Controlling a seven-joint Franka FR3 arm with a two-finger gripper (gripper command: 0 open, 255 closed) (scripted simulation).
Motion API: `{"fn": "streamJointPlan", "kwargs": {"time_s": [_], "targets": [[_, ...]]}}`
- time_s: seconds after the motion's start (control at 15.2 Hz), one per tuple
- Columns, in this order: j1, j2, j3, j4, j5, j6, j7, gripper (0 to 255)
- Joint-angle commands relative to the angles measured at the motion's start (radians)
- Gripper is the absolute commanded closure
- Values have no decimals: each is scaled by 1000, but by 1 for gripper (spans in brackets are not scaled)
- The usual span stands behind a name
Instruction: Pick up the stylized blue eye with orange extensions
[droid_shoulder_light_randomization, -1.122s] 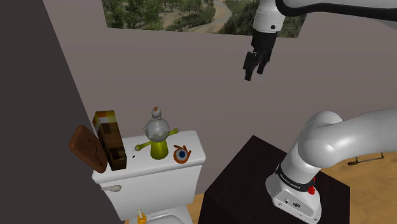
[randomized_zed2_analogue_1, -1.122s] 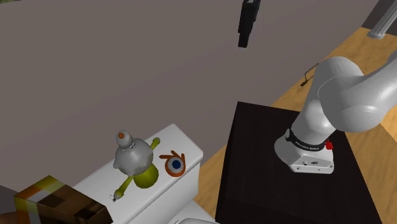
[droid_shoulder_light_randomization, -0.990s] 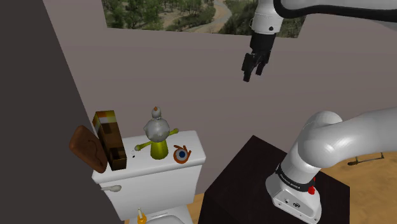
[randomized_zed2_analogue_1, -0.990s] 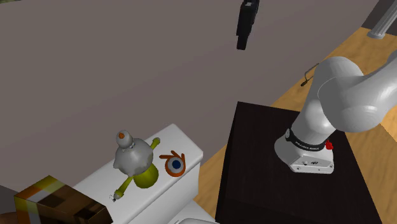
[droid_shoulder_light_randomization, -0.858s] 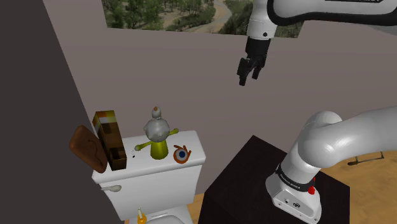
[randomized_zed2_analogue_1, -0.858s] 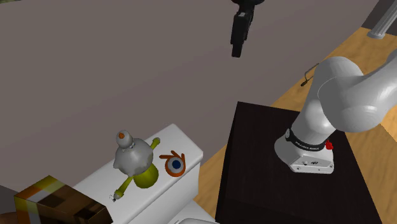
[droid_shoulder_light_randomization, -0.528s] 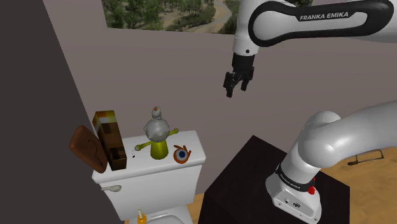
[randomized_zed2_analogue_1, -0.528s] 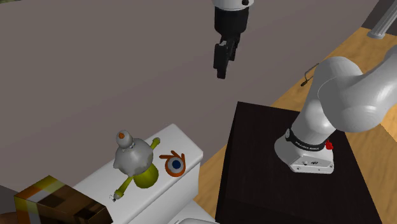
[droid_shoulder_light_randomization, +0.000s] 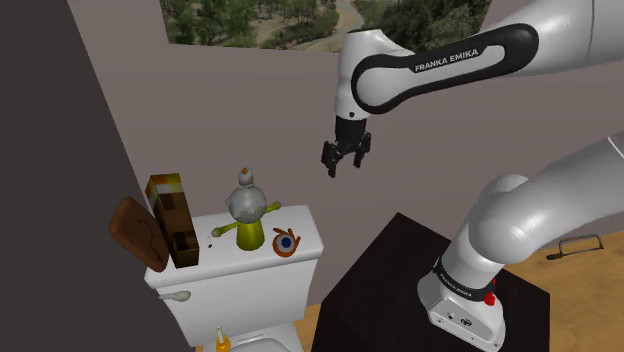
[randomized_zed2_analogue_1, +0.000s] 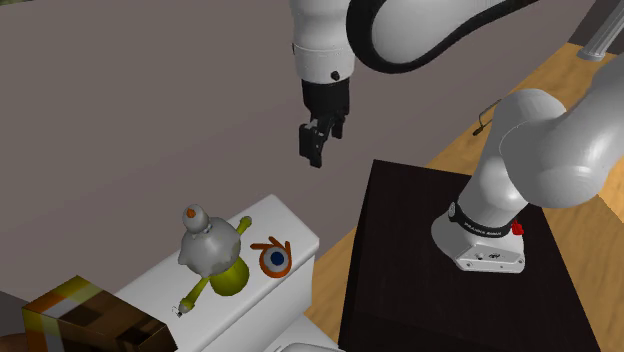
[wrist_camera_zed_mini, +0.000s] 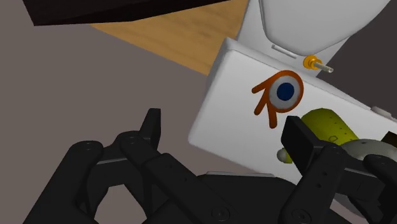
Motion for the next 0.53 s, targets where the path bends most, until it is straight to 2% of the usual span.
{"fn": "streamJointPlan", "kwargs": {"time_s": [0.0,0.46], "targets": [[0,79,22,-3,11,80,41,0],[-2,350,83,43,15,293,180,0]]}}
